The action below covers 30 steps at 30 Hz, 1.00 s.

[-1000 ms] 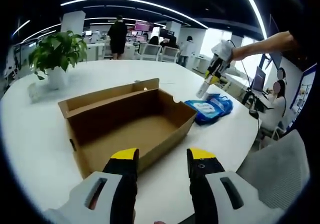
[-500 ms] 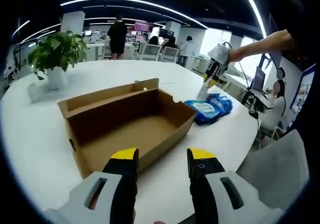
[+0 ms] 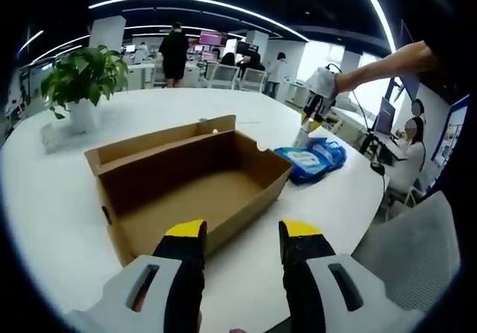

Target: Operate the shoe box by opening the lid, removing the specified soft item, and placing it in the target area until the item is outside and the box remains undamaged.

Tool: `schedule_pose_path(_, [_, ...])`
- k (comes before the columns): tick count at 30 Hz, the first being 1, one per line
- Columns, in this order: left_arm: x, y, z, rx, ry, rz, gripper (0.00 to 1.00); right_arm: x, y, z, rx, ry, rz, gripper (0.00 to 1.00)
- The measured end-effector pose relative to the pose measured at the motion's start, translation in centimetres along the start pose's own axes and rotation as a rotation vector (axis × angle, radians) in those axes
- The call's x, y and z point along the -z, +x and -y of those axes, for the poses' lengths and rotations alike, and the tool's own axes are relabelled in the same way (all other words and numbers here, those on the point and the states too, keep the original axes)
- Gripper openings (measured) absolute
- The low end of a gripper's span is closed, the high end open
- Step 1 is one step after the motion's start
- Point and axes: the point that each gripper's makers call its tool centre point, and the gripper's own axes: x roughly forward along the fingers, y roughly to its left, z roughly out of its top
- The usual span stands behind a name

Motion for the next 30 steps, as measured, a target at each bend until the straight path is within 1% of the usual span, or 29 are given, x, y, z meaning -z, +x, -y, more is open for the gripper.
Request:
schedule_pose_path(7, [-0.05, 0.00, -0.01, 0.004, -0.002, 0.002, 0.40, 0.06, 0.13, 0.20, -0.016, 0.028, -0.010, 0.17])
schedule_pose_path(16, [-0.07, 0.10, 0.00, 0.009, 0.001, 0.002, 0.40, -0.10, 0.34, 0.53, -0.033, 0.013, -0.044, 0.17])
schedule_pose_path(21, [-0.19, 0.09, 0.09, 0.012, 0.000, 0.008, 0.39, -0.48, 0.31, 0.28, -0.042, 0.011, -0.056, 0.17])
schedule_pose_path(30, [-0.23, 0.07, 0.21, 0.016, 0.006, 0.011, 0.39, -0.54, 0.31, 0.29, -0.057, 0.029, -0.073, 0.17])
